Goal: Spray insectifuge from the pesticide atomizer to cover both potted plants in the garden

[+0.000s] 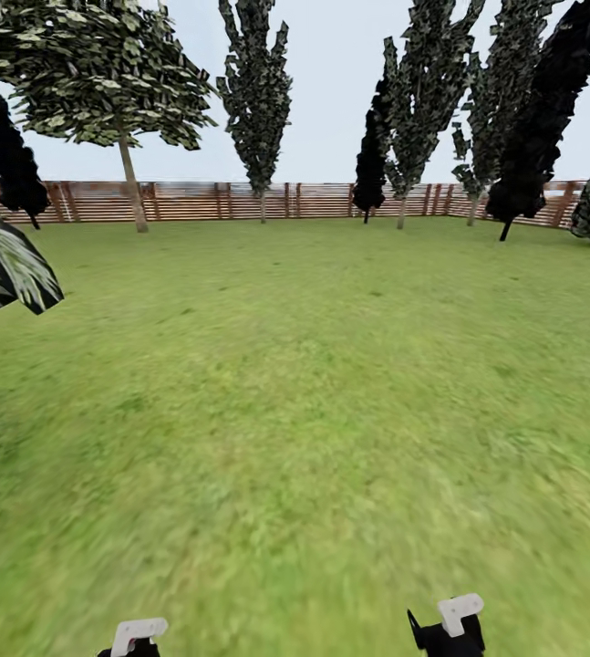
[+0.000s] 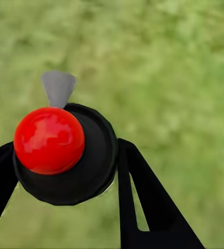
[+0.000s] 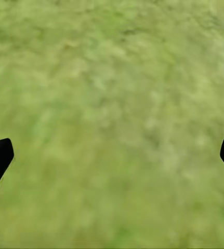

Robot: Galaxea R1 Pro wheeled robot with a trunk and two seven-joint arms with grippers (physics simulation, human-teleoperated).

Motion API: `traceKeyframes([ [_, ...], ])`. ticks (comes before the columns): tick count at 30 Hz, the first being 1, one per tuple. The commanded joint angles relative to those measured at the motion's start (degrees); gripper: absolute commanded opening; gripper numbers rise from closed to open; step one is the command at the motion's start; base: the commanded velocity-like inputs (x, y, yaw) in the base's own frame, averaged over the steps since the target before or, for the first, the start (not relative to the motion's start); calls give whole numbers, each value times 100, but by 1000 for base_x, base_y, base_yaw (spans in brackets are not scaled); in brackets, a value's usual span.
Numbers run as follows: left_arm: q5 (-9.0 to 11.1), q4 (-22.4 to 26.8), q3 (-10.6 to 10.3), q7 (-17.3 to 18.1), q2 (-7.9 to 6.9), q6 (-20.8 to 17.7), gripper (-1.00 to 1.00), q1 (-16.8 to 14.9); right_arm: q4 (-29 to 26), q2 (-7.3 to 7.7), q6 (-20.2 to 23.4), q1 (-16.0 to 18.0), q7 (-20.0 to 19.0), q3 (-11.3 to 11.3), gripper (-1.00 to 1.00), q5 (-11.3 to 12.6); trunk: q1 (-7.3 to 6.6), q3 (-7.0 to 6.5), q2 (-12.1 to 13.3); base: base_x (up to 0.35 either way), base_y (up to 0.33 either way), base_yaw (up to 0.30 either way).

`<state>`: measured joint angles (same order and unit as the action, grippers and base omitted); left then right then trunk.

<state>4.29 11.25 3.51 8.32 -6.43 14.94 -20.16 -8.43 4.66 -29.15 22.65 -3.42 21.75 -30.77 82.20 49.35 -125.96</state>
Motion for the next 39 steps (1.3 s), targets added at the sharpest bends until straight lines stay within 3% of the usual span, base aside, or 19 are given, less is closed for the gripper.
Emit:
traceKeyframes([
  [1,45,-9,36,55,2,4,-100,-6,1,2,-21,2,-36,48,100,-17,2,5,-2,339,0,271],
  [29,37,-11,36,55,2,6,-100,-6,8,0,-21,2,-36,48,100,-17,2,5,-2,341,0,267],
  [39,37,-17,36,55,2,4,-100,-6,8,1,-21,2,-36,48,100,-18,2,5,-2,341,0,84],
])
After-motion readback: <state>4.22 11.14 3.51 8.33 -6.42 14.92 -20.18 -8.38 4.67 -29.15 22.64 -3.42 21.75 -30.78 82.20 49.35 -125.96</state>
